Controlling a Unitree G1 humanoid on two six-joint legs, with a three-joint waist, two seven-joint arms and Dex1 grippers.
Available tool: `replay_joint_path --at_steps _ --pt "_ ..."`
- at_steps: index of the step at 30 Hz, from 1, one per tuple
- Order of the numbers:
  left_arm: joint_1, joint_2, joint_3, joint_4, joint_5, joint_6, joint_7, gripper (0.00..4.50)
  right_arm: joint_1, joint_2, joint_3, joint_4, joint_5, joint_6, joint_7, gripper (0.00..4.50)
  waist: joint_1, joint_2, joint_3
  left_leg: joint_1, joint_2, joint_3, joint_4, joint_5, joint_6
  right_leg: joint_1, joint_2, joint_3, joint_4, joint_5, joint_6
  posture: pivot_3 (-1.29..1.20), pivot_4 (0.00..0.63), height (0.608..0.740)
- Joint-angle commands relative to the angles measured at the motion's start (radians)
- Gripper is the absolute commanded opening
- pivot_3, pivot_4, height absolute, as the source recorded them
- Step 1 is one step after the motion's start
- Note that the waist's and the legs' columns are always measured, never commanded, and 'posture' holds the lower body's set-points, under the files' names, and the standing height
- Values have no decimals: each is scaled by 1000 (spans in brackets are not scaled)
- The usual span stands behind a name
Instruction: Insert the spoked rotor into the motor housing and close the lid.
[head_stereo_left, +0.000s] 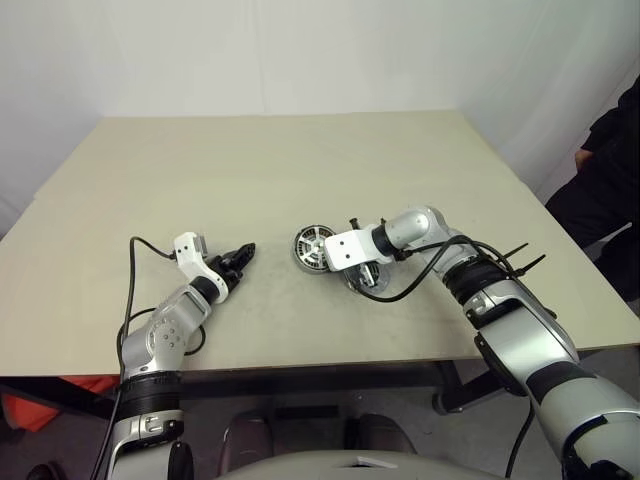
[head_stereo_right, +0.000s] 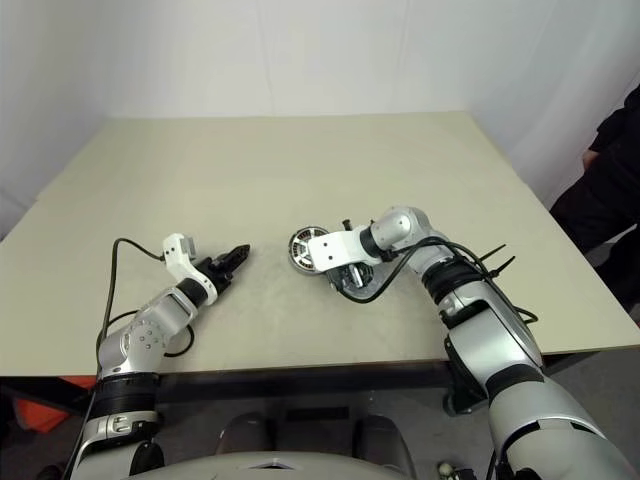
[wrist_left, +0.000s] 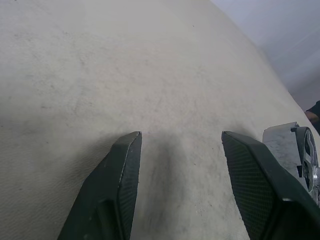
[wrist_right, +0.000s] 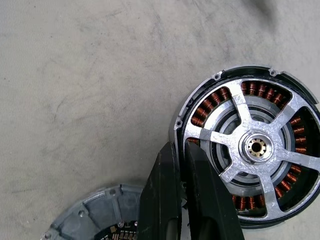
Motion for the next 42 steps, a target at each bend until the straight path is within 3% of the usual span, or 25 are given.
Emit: replay_joint_path --at_steps 1,13,21,30,37,42 --pt "-2 3 -1 -14 -5 4 -1 2718 -19 -53 -4 -20 -13 -45 26 16 0 0 0 0 0 0 0 0 0 0 0 0 0 0 0 0 0 740" --pt "-6 0 -10 -1 -4 -9 -1 2718 -116 -200 18 -41 -16 -301 177 16 2 0 0 -4 0 0 0 -1 2 -1 0 0 -3 0 0 0 0 740" --pt "-8 -4 -12 3 0 -18 1 2718 -270 -161 52 56 -72 -488 133 16 0 0 0 -4 0 0 0 -1 2 -2 0 0 -1 0 0 0 0 740" --pt "17 0 0 -22 -8 -19 9 2718 -188 -144 54 -7 12 -419 213 16 0 0 0 -5 0 0 0 -2 3 -3 0 -1 -2 0 0 0 0 740" --pt "9 2 -3 -12 -6 -14 5 2718 -72 -161 38 -164 49 -316 226 2207 0 0 0 -5 0 0 0 -1 3 -3 0 -1 -2 0 0 0 0 740" --pt "1 0 -9 -4 -3 -13 3 2718 -55 -160 44 -164 9 -286 186 2207 0 0 0 -5 0 0 0 -1 3 -3 0 0 -2 0 0 0 0 740"
